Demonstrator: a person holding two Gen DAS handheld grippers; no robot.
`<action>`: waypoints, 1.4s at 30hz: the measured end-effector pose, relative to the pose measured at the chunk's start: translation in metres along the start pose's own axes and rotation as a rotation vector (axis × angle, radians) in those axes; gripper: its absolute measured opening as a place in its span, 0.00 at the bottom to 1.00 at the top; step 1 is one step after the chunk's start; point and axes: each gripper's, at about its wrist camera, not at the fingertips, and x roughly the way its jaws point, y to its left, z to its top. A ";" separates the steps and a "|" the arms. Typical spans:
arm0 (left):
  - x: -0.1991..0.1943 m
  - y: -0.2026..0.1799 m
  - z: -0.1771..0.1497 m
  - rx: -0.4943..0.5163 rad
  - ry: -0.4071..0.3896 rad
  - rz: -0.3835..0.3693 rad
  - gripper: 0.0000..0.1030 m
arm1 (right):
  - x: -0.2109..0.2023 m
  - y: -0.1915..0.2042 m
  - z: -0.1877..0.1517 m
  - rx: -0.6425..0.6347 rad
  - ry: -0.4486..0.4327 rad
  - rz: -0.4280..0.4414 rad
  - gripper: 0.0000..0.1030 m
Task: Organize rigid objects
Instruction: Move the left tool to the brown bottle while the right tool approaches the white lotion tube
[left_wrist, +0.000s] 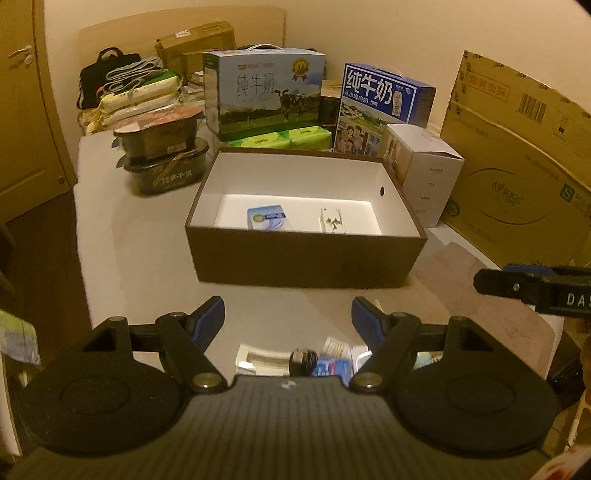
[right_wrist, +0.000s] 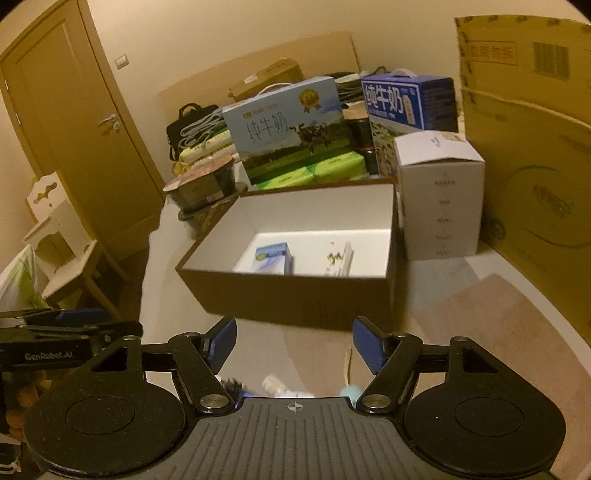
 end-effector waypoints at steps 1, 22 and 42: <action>-0.004 -0.001 -0.004 -0.003 -0.003 0.004 0.72 | -0.004 0.001 -0.005 0.004 0.002 -0.003 0.69; -0.043 -0.027 -0.103 -0.039 0.078 -0.006 0.72 | -0.046 0.020 -0.089 0.042 0.082 -0.058 0.74; -0.046 -0.011 -0.157 -0.092 0.118 0.022 0.72 | -0.041 0.022 -0.142 0.020 0.141 -0.068 0.74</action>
